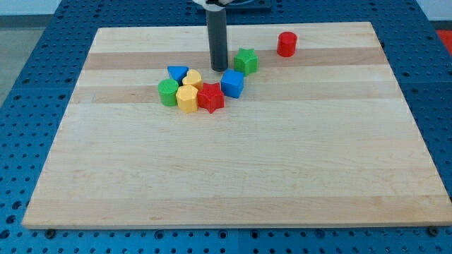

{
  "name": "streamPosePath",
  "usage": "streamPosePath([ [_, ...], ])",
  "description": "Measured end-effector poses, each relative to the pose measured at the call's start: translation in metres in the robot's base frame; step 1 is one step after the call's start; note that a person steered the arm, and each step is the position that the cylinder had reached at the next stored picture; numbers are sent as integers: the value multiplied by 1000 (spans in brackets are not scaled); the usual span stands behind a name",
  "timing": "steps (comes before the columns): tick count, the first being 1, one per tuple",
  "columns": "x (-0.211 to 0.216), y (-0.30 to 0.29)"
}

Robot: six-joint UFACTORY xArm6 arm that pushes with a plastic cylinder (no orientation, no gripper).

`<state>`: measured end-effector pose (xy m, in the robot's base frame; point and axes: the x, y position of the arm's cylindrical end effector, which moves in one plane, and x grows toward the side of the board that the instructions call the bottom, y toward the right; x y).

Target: Place the green star at the bottom left of the red circle

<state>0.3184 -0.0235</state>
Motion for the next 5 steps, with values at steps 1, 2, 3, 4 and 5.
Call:
streamPosePath([
  [1, 0, 29],
  [2, -2, 60],
  [3, -2, 64],
  [4, -7, 44],
  [5, -34, 42],
])
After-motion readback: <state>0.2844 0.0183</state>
